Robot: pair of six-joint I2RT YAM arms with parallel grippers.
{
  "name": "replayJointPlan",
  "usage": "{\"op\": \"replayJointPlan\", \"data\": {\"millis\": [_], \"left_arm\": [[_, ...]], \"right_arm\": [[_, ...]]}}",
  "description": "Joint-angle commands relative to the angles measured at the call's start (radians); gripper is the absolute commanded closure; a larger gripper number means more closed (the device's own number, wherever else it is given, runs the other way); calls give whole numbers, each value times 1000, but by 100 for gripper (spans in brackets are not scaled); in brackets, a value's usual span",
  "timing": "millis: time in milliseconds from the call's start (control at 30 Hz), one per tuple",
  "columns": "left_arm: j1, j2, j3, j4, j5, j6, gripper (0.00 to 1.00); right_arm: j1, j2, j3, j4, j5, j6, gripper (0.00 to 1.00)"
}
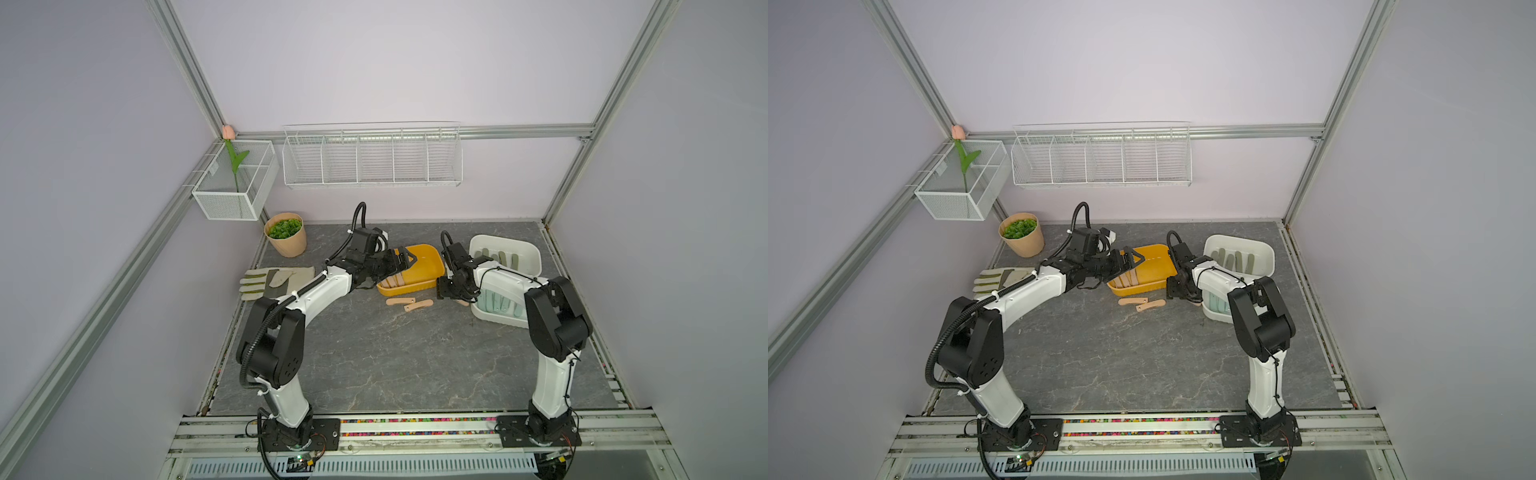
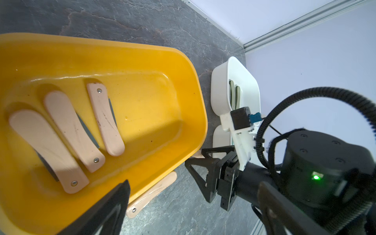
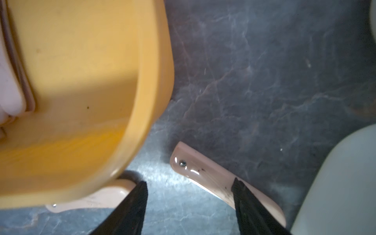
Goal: Place the fruit knives into the storage box by color
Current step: Pick up the fruit knife from the center of the board.
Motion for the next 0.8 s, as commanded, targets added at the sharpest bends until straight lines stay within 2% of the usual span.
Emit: {"op": "replayJointPlan", "data": {"millis": [0, 200, 500, 633, 767], "left_arm": [[4, -56, 30, -17, 20, 12, 1], [3, -105, -2, -10, 31, -3, 1], [3, -147, -54, 10, 32, -17, 1], [4, -151, -60, 10, 36, -17, 1], [3, -150, -59, 13, 37, -16, 1]], "right_arm": [[19, -65, -37, -7, -20, 30, 30], [25, -100, -46, -18, 24, 16, 30], [7, -11, 35, -52, 65, -21, 29], [0, 20, 57, -58, 78, -41, 21], [-6, 43, 62, -67, 70, -45, 19]]}}
